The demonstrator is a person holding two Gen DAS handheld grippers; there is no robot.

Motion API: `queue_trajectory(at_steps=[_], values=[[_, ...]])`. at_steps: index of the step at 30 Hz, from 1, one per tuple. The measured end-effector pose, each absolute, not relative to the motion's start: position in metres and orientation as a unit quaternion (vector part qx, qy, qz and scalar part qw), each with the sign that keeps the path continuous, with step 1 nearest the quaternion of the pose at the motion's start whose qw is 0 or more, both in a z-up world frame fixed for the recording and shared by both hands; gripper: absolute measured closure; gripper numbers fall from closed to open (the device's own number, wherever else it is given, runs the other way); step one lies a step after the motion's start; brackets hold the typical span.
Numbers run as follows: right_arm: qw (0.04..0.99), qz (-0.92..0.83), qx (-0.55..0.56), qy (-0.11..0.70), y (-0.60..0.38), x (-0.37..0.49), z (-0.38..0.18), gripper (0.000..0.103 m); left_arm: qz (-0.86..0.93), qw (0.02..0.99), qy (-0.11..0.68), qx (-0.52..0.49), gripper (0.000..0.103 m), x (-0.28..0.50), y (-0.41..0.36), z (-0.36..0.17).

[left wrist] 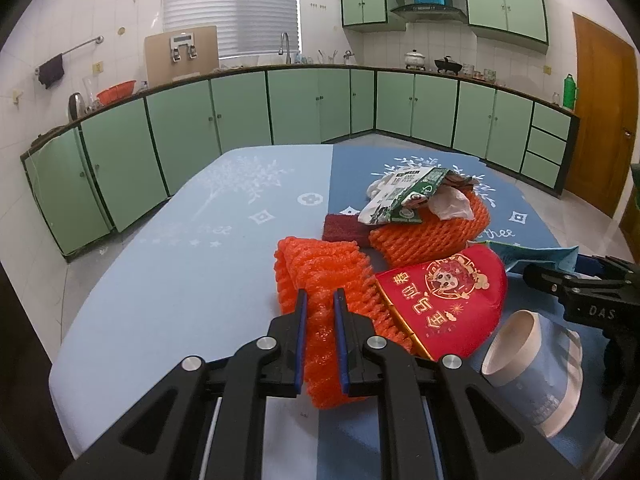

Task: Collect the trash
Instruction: 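Close the right gripper on the blue-and-green milk carton, then carry the milk carton over the black bin with the right gripper while the left carries the net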

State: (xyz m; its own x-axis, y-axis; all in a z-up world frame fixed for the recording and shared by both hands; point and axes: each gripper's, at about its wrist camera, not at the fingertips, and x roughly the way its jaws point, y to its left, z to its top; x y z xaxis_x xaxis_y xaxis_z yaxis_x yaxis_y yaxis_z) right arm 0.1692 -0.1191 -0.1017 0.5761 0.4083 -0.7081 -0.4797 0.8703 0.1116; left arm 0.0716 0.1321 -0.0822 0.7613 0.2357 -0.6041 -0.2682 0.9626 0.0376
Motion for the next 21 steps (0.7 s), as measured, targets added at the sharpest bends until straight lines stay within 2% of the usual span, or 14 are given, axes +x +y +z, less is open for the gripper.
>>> queue_trajectory(at_steps=[1, 7, 9, 11, 12, 16, 18, 19, 20, 21], values=[[0.885, 0.253, -0.045, 0.388, -0.119, 0.170, -0.102, 0.025, 0.134, 0.938, 0.319, -0.025, 0.091, 0.072, 0.132, -0.082], [0.882, 0.266, -0.030, 0.389, -0.126, 0.168, -0.100, 0.061, 0.134, 0.938, 0.319, -0.024, 0.091, 0.072, 0.132, -0.082], [0.880, 0.266, -0.024, 0.392, -0.130, 0.166, -0.099, 0.061, 0.134, 0.938, 0.319, -0.024, 0.091, 0.072, 0.132, -0.082], [0.880, 0.262, -0.022, 0.396, -0.133, 0.163, -0.098, 0.075, 0.133, 0.939, 0.318, -0.023, 0.091, 0.072, 0.130, -0.082], [0.880, 0.259, -0.019, 0.398, -0.135, 0.162, -0.098, 0.077, 0.133, 0.939, 0.317, -0.023, 0.091, 0.072, 0.129, -0.082], [0.869, 0.270, 0.006, 0.415, -0.143, 0.152, -0.096, 0.077, 0.132, 0.939, 0.316, -0.023, 0.091, 0.071, 0.128, -0.083], [0.872, 0.269, -0.009, 0.409, -0.141, 0.146, -0.094, 0.074, 0.131, 0.939, 0.317, -0.024, 0.091, 0.071, 0.129, -0.083], [0.872, 0.269, -0.014, 0.409, -0.140, 0.146, -0.094, 0.065, 0.131, 0.939, 0.317, -0.024, 0.091, 0.071, 0.129, -0.083], [0.872, 0.268, -0.020, 0.409, -0.138, 0.146, -0.094, 0.052, 0.131, 0.939, 0.317, -0.023, 0.091, 0.071, 0.129, -0.082], [0.874, 0.265, -0.024, 0.406, -0.137, 0.146, -0.093, 0.047, 0.131, 0.939, 0.317, -0.023, 0.091, 0.070, 0.129, -0.082]])
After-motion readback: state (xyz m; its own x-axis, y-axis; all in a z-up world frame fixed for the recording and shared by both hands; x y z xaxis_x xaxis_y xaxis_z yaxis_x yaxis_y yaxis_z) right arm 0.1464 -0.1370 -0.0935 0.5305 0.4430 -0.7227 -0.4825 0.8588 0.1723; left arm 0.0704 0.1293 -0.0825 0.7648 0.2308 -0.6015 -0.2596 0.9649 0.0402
